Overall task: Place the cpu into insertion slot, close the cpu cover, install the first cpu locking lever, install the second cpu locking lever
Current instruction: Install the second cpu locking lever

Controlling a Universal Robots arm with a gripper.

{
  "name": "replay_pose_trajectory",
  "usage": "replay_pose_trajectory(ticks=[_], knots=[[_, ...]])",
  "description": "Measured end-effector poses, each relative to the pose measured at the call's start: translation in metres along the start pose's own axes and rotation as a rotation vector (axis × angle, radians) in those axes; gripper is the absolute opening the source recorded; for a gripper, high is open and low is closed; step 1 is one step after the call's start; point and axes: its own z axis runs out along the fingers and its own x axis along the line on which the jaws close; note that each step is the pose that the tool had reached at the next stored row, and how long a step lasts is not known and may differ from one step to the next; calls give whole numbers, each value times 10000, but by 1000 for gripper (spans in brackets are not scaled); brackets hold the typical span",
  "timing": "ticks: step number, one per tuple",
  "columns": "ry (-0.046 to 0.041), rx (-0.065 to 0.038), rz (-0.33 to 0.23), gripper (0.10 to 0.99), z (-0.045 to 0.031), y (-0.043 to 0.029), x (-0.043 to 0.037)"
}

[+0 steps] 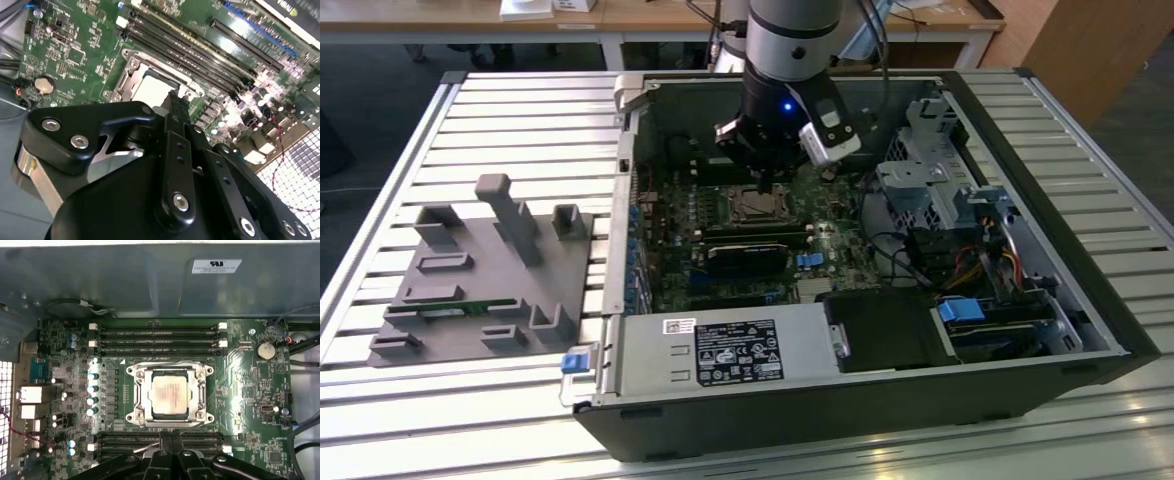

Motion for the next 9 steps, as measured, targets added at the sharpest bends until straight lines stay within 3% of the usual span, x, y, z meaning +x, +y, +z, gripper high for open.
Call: replay_pose_trajectory(ticks=[9], knots=[[0,-21,0,106,12,-7,0]])
